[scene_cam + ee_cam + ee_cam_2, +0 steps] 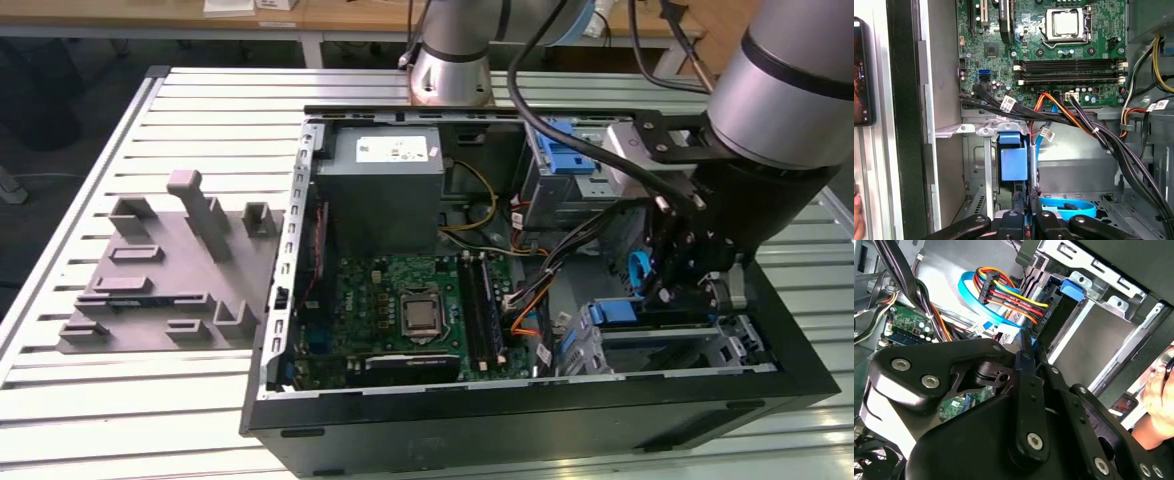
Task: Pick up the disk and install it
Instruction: 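Insert the second disk wire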
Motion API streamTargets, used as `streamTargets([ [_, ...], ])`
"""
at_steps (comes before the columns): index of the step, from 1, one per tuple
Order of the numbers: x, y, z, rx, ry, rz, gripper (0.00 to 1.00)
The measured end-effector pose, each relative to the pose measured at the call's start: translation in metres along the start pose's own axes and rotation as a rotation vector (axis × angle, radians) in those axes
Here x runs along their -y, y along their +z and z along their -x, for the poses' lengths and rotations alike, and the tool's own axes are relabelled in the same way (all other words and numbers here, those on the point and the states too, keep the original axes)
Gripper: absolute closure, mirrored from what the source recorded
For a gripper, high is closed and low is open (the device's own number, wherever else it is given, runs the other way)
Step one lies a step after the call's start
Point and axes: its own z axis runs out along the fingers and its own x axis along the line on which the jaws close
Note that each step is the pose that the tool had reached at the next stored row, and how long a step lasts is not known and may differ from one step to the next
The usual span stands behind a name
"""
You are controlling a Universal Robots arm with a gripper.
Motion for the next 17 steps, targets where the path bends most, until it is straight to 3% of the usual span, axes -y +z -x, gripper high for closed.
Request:
streamTargets([
  [10,0.0,0.001,-0.0004,0.0002,0.0,0.0001,0.83],
  [14,0.0,0.0006,-0.0004,0.0012,0.0,0.0001,0.65],
  [17,0.0,0.0,-0.0004,0.001,0.0,0.0001,0.6],
])
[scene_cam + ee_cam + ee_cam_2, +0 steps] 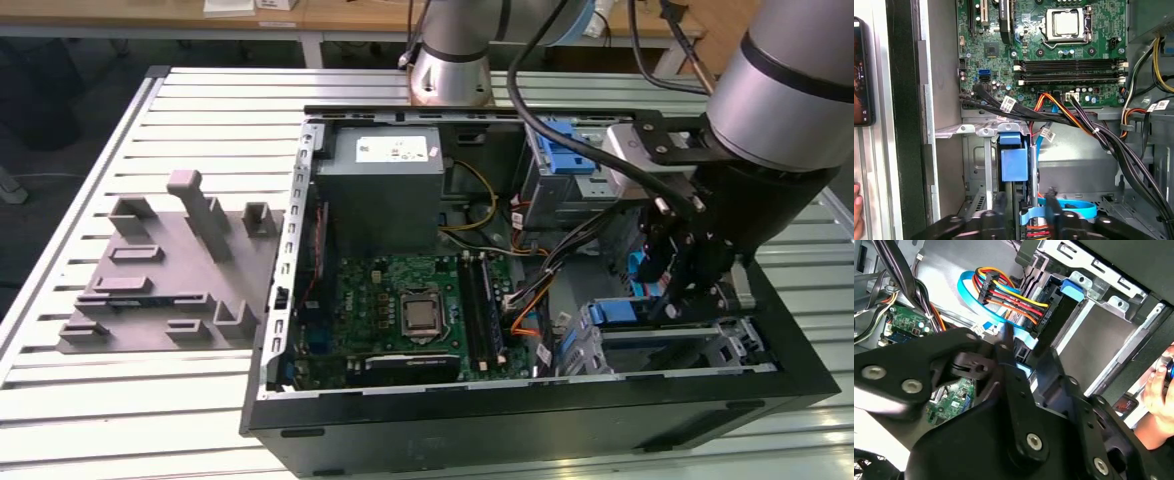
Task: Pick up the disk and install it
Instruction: 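Insert the second disk wire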
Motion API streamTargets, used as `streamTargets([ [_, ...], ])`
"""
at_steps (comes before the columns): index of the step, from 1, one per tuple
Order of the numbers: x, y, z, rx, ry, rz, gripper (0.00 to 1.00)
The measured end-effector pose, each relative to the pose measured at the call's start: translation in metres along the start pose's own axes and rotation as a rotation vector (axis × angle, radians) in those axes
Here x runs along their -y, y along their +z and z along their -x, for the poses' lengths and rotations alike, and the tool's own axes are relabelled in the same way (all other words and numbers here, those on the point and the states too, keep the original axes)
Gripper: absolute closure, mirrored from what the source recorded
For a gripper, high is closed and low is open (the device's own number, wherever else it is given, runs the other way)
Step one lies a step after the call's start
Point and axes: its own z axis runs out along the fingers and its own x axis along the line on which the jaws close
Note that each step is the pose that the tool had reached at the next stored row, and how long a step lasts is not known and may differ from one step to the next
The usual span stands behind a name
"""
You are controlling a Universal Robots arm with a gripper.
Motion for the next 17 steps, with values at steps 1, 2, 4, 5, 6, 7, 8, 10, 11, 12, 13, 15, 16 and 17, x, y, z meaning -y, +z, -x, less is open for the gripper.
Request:
streamTargets([
  [1,0.0001,-0.0012,0.0,-0.0003,0.0,0.0,0.53],
  [2,0.0002,-0.0028,0.0,0.0001,0.0,0.0,0.53],
  [4,0.0005,-0.0076,-0.0001,0.0004,0.0,0.0,0.53],
  [5,0.0007,-0.0101,-0.0001,0.0003,0.0,0.0,0.53],
  [6,0.0008,-0.0123,-0.0002,0.0002,0.0,0.0,0.53],
  [7,0.0009,-0.0143,-0.0002,0.0003,0.0,0.0,0.53],
  [8,0.001,-0.0158,-0.0002,0.0003,0.0,0.0,0.53],
  [10,0.0012,-0.0182,-0.0003,0.0003,0.0,0.0,0.53],
  [11,0.0012,-0.0183,-0.0003,0.0005,0.0,0.0,0.55],
  [12,0.0012,-0.0183,-0.0003,0.0006,0.0,0.0,0.61],
  [13,0.0012,-0.0183,-0.0003,0.0007,0.0,0.0,0.61],
  [15,0.0012,-0.0187,-0.0003,0.0003,0.0,0.0,0.73],
  [16,0.0012,-0.0187,-0.0003,0.0004,0.0,0.0,0.73],
  [17,0.0012,-0.0188,-0.0003,0.0004,0.0,0.0,0.78],
])
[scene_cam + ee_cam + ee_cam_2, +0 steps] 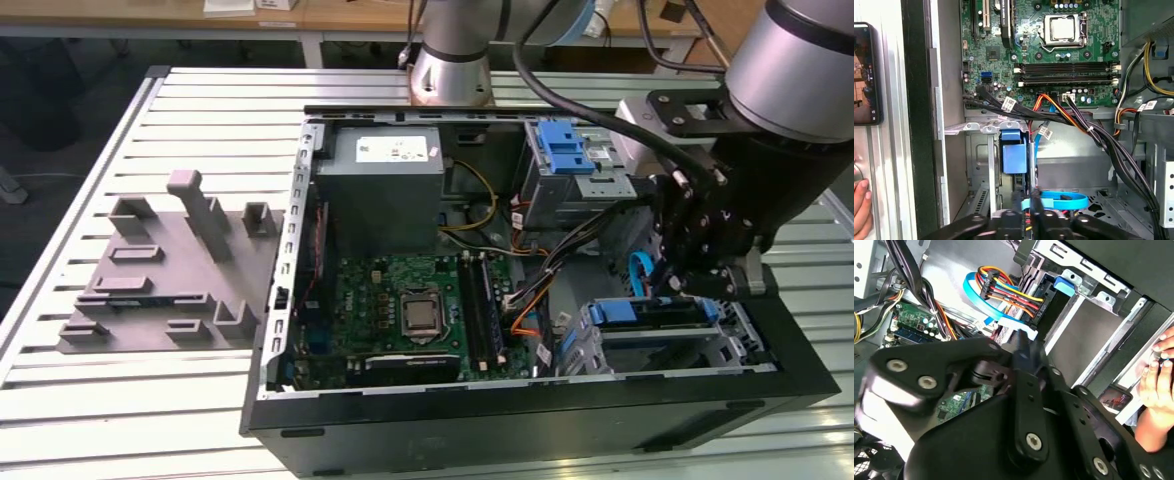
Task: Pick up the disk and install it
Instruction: 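Insert the second disk wire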
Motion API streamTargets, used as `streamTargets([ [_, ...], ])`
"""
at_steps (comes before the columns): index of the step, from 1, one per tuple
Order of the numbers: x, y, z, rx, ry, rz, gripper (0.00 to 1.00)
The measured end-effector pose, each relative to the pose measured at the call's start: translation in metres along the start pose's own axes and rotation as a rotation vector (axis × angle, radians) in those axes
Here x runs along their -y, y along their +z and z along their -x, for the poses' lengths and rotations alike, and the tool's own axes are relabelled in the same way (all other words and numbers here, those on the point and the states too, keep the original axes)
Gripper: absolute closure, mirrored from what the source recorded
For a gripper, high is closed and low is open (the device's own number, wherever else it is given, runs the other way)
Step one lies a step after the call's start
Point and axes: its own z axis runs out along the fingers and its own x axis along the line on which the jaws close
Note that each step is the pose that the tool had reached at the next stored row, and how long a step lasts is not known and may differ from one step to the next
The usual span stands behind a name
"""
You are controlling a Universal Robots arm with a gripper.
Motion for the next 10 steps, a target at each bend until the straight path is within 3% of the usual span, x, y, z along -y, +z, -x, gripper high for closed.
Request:
streamTargets([
  [3,0.0,-0.0002,0.0,-0.0001,0.0,0.0,0.89],
  [10,0.0001,-0.0007,0.0,-0.0001,0.0,0.0,0.89],
])
